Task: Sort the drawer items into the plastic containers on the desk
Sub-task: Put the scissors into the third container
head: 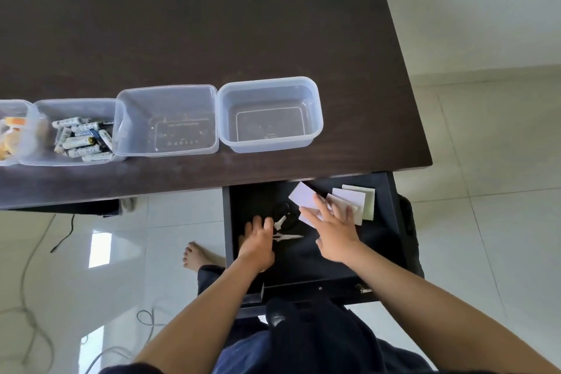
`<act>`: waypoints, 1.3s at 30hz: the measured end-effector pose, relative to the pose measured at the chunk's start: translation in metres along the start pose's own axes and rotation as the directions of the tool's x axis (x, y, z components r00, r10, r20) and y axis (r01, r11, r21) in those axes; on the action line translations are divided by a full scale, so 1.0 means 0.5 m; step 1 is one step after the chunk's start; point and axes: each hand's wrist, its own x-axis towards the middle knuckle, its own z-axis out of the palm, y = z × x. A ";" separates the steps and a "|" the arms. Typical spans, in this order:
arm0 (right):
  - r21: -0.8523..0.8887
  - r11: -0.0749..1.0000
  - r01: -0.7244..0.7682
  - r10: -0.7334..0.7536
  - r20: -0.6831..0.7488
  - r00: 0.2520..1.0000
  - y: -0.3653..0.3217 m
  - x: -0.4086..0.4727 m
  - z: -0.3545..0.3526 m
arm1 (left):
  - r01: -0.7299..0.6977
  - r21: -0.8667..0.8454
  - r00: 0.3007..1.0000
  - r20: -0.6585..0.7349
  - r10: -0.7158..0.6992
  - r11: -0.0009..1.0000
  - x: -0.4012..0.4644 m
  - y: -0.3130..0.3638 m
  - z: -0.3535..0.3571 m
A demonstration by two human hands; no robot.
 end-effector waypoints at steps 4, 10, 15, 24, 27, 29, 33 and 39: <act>0.041 0.999 -0.018 0.016 0.056 0.998 0.005 -0.055 0.040 | -0.019 0.007 1.000 0.022 0.019 1.000 -0.012 0.002 0.011; 0.028 0.999 -0.028 0.027 0.023 0.999 -0.007 -0.079 0.054 | -0.027 -0.076 0.999 0.014 0.028 0.997 -0.037 -0.002 0.018; -0.005 0.999 0.034 -0.035 -0.156 0.987 -0.035 -0.046 0.031 | -0.029 -0.194 0.999 -0.042 0.021 0.981 -0.055 -0.010 0.017; -0.140 0.944 0.299 -0.300 0.021 0.954 -0.047 0.039 0.006 | 0.022 0.008 0.999 -0.026 -0.021 1.000 -0.060 -0.007 0.036; -0.166 0.934 0.315 -0.321 -0.007 0.947 -0.050 0.043 0.009 | 0.003 0.007 0.998 -0.061 -0.003 1.000 -0.056 -0.010 0.045; -0.214 0.925 0.314 -0.325 -0.016 0.946 -0.061 0.041 0.017 | -0.009 -0.009 0.997 -0.078 0.009 1.000 -0.055 -0.011 0.051; -0.220 0.929 0.298 -0.321 -0.073 0.944 -0.073 0.041 0.029 | -0.011 -0.045 0.998 -0.069 0.008 0.999 -0.053 -0.009 0.048; -0.115 0.917 0.381 -0.386 -0.023 0.922 -0.062 0.059 0.008 | 0.081 -0.038 0.995 -0.053 -0.083 0.996 -0.053 -0.007 0.046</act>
